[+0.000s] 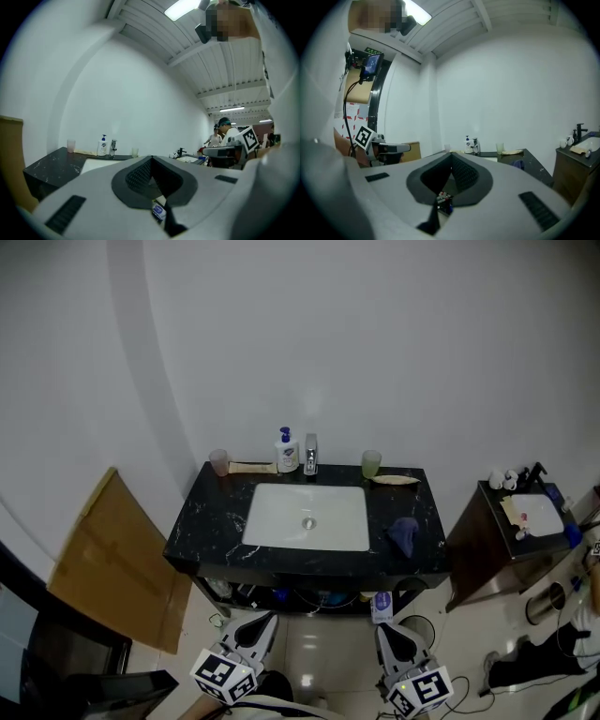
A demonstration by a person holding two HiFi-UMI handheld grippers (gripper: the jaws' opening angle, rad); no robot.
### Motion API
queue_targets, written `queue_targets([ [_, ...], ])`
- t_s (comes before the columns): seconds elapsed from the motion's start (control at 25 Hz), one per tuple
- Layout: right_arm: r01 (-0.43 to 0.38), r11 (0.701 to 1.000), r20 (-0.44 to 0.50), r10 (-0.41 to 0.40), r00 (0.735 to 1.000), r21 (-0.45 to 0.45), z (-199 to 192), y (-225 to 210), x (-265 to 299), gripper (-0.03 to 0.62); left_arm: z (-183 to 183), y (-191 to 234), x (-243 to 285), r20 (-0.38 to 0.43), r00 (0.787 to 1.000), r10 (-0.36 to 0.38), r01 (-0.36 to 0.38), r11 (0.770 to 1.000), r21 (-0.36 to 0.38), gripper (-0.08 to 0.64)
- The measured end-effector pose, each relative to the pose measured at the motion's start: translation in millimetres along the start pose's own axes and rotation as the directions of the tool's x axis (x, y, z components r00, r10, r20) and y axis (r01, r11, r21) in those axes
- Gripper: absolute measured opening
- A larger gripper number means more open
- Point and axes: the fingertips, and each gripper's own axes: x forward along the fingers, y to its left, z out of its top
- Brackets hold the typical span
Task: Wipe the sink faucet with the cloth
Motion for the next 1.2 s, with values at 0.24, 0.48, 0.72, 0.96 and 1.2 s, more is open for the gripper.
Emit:
queue_targets([
  [0.24, -0.017, 1.000, -0.011, 0.017, 1.000, 0.005, -7.5, -14.3, 32.5, 0.004, -5.4, 26.1, 26.6, 0.006, 1.000, 0.001, -0.001, 1.000, -0.004, 0.002],
  [0.48, -0.009, 1.000, -0.042, 0.009, 0.999, -0.001, -9.5, -40.9, 96.1, 0.003, -0.3, 79.2, 77.2, -0.007, 1.000, -0.017, 0.017, 1.000, -0.020, 0.002],
  [0.72, 0.019, 1.000, -0.026, -0.020, 0.999, -0.008, 18.0, -61.0, 185.5, 0.003, 27.4, 143.0, 140.9, -0.008, 0.997, -0.076, 0.076, 0.997, -0.014, 0.002],
  [0.96, 0.047, 0.999, -0.012, -0.047, 0.999, -0.007, 29.9, -66.9, 264.0, 0.003, 42.3, 201.9, 186.5, -0.008, 0.990, -0.142, 0.142, 0.990, 0.004, 0.002],
  [1.2, 0.081, 0.997, -0.014, -0.081, 0.997, 0.002, 35.7, -77.0, 312.5, 0.003, 50.3, 240.7, 220.0, -0.017, 0.983, -0.183, 0.183, 0.983, -0.005, 0.002],
])
